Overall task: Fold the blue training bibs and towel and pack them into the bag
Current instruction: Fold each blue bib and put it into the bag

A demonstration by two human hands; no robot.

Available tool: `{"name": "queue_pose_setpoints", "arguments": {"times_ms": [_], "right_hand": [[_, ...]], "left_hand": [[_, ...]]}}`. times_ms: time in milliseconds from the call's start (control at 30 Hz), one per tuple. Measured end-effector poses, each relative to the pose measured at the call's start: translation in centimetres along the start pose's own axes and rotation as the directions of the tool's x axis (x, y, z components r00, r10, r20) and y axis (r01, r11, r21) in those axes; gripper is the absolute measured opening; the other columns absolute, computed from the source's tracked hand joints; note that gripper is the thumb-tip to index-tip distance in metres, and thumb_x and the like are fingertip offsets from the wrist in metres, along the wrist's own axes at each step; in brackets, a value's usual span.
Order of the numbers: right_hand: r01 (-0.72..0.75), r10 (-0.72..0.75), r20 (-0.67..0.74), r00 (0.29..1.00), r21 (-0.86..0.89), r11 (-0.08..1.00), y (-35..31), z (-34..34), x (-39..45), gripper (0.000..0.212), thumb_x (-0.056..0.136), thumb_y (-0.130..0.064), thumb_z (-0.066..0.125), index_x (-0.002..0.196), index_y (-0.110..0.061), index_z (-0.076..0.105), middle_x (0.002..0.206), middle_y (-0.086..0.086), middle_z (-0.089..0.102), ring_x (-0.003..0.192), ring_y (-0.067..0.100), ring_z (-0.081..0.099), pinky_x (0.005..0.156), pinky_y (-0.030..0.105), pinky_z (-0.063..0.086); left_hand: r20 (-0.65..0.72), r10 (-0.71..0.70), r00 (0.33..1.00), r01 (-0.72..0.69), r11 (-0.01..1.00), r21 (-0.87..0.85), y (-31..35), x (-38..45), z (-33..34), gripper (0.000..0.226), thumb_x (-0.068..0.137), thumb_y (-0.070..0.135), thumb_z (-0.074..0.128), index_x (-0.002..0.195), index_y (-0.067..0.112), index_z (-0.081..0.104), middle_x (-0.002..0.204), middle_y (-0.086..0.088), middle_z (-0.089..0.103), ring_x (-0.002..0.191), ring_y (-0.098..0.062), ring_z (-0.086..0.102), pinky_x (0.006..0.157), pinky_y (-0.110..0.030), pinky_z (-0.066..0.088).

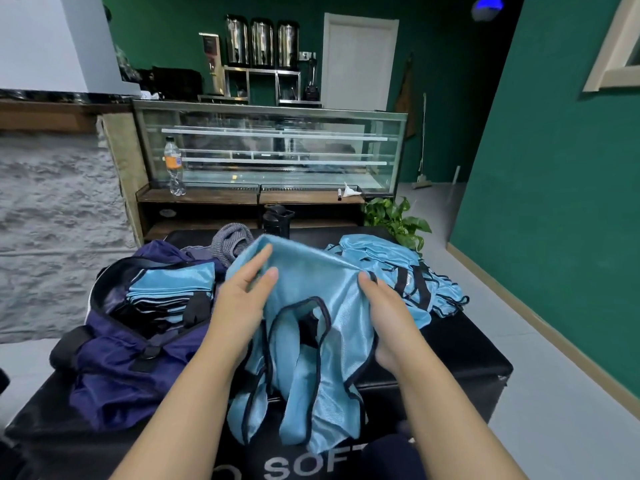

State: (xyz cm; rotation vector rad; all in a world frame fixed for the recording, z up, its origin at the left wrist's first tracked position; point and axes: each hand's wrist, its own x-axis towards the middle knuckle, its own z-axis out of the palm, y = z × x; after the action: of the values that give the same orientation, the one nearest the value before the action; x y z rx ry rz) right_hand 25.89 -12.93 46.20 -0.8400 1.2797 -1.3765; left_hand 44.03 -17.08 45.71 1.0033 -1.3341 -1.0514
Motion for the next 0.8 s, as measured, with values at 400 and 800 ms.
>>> {"name": "queue_pose_setpoints", "arguments": {"times_ms": [400, 800], "right_hand": [[-0.076, 0.064, 0.067, 0.996, 0.184, 0.980, -1.9, -0.3, 1.9, 0.039, 0.089, -0.009, 0.059, 0.126, -0.004, 0.046, 0.098, 0.011, 0.065, 0.079, 0.022, 0.064, 0.064, 0.032, 0.053], [-0.081, 0.154, 0.293, 0.944, -0.245, 0.966, 0.2, -0.9, 2.7, 0.074, 0.063, -0.076, 0.062, 0.109, -0.018, 0.068, 0.102, 0.003, 0.073, 0.092, 0.019, 0.070, 0.087, 0.035, 0.054]], "left_hand": [[0.394, -0.288, 0.873, 0.135, 0.918, 0.373, -3.4, -2.0, 1.8, 0.054, 0.074, 0.063, 0.064, 0.078, 0.010, 0.054, 0.069, 0.002, 0.046, 0.064, -0.014, 0.044, 0.069, -0.035, 0.043], [0.270, -0.229, 0.935, 0.250, 0.967, -0.045, -0.6, -0.7, 3.1, 0.028, 0.098, 0.037, 0.047, 0.097, 0.019, 0.068, 0.089, -0.006, 0.072, 0.071, -0.014, 0.065, 0.054, -0.028, 0.052]]}}
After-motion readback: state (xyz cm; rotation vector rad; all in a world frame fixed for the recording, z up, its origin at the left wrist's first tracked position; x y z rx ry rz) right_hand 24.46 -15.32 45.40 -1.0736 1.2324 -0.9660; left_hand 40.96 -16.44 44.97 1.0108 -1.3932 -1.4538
